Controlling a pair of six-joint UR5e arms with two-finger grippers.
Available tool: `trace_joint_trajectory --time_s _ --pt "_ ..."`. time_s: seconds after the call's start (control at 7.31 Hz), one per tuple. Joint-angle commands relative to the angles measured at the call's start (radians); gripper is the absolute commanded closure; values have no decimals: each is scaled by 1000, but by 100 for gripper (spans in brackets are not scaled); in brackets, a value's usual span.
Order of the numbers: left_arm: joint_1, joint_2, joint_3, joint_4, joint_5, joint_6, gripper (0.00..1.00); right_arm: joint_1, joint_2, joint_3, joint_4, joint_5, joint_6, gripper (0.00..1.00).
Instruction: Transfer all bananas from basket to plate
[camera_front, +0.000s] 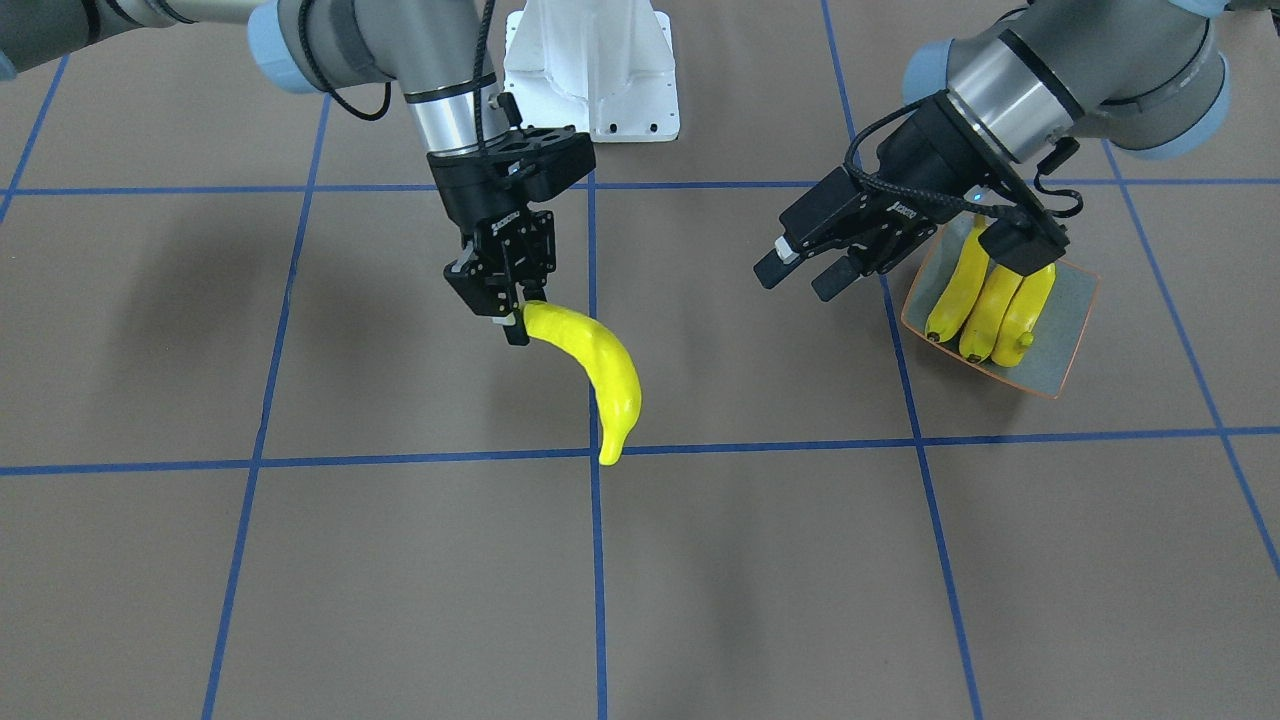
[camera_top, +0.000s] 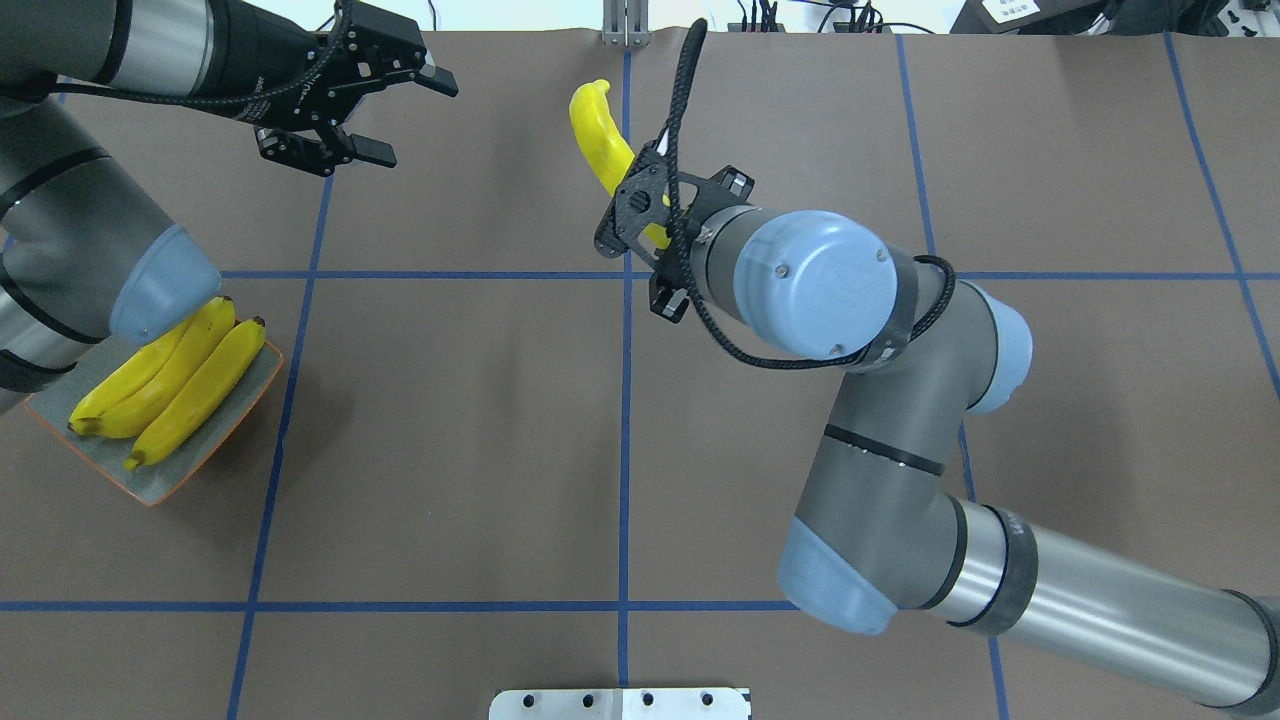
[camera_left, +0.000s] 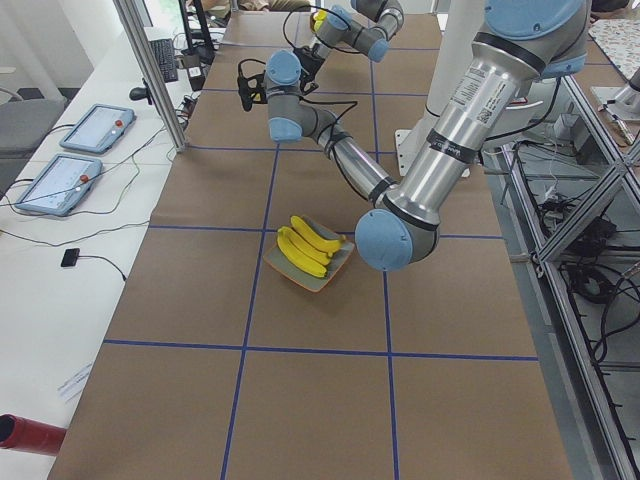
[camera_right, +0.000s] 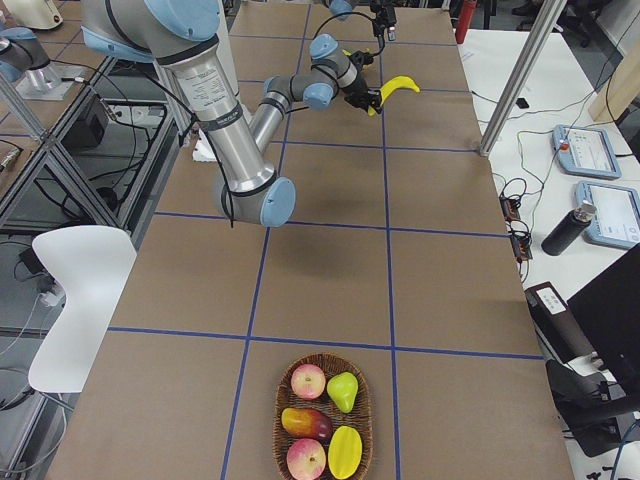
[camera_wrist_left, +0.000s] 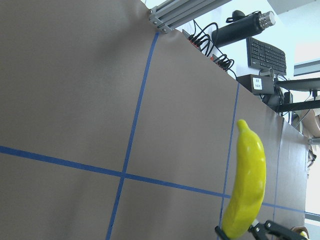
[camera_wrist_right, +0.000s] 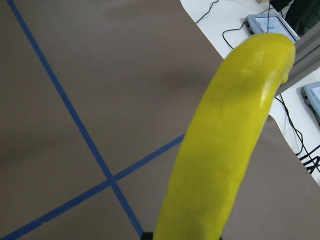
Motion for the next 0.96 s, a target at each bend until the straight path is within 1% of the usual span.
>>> trace_joint_trajectory --time_s 0.0,0.14,0.27,0.68,0.82 --pt "10 -34 37 -1 2 -56 0 -63 50 2 -60 -83 -1 100" --pt "39 -48 40 1 45 -83 0 -71 63 2 -60 -91 7 100" --pt "65 -52 39 -1 67 -103 0 -79 67 2 -60 -104 8 100" --pt "73 -52 30 -4 72 -114 0 -86 79 3 -60 -111 10 100" --pt "89 -52 30 -7 93 -111 0 -86 83 6 -60 -111 10 100"
